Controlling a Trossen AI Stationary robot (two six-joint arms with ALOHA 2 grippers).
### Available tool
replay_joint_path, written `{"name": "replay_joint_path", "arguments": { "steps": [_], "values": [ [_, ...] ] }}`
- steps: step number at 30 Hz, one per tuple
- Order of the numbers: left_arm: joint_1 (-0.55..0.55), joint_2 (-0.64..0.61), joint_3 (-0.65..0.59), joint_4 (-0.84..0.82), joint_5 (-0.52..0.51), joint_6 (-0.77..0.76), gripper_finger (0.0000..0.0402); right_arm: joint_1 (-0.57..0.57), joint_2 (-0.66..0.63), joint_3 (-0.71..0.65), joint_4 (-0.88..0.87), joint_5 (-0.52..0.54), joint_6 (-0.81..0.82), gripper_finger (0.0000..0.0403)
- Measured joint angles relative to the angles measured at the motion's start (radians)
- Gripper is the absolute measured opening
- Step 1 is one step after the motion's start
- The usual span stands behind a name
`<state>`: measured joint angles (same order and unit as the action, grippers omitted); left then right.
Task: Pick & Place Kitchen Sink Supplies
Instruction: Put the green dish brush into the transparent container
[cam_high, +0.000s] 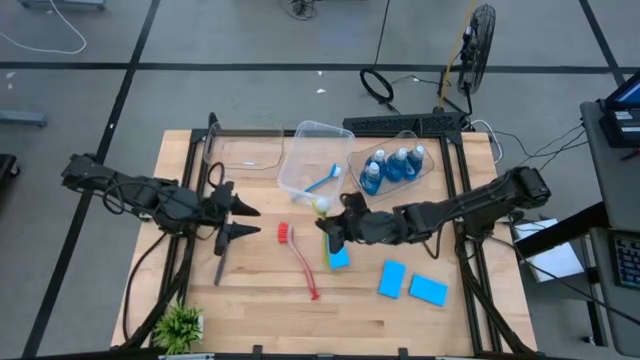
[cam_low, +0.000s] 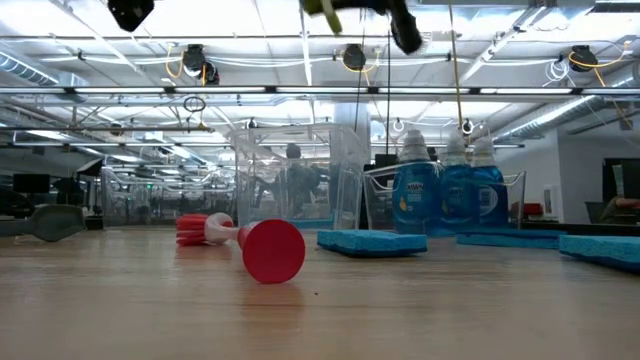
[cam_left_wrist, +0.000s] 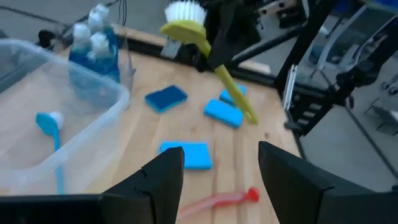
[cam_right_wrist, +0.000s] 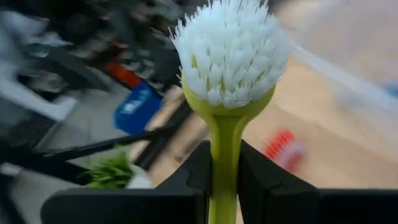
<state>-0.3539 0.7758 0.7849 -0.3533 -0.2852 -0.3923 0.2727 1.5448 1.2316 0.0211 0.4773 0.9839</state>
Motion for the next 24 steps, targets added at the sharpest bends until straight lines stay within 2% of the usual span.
{"name": "replay_joint_path", "arguments": {
  "steps": [4,9,24],
  "values": [
    [0.0,0.055,0.0,0.098,0.009,0.002,0.0209,-0.028,0.0,0.0,0.137,-0.061,-0.17,0.0035],
    [0.0,0.124,0.0,0.236,0.024,0.011,0.0209,-0.061,-0.001,0.0,0.242,-0.088,-0.302,0.0035],
    [0.057,0.339,0.001,0.601,-0.004,0.033,0.0209,-0.097,-0.001,0.0,0.332,-0.151,-0.489,0.0035]
  ]
}}
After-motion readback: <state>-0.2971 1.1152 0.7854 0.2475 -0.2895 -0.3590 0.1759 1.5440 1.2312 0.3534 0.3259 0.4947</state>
